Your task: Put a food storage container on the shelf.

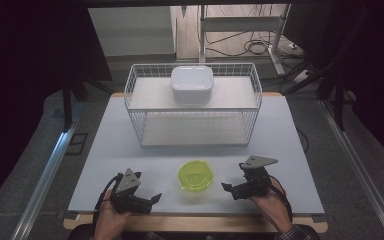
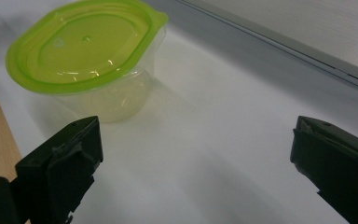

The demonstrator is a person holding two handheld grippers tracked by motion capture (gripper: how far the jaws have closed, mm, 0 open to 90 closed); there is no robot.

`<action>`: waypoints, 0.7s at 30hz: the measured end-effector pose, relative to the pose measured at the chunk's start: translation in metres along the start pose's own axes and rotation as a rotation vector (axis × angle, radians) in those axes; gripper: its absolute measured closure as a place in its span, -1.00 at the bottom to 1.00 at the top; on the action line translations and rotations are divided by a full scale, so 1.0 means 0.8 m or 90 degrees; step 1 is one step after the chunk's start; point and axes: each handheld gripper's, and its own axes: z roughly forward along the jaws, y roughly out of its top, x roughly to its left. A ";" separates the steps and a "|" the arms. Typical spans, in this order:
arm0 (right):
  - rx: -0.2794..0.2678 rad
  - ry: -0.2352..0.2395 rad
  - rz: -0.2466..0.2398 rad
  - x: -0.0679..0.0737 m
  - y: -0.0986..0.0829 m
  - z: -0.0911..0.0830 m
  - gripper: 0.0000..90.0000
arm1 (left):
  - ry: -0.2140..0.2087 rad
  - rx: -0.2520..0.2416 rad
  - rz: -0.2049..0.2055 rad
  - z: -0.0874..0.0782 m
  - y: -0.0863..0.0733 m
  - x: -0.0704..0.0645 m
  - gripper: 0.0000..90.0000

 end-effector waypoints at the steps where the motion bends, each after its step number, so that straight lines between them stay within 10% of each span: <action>1: -0.002 0.004 -0.001 0.000 0.000 0.001 -0.96 | -0.002 0.000 -0.003 0.000 0.000 0.001 -1.00; 12: 0.017 0.028 0.013 0.004 0.014 0.004 -0.96 | -0.017 0.010 0.004 0.007 -0.003 0.000 -1.00; 21: 0.031 0.103 0.085 0.001 0.045 0.007 -0.65 | -0.026 0.011 0.001 0.010 -0.004 0.001 -1.00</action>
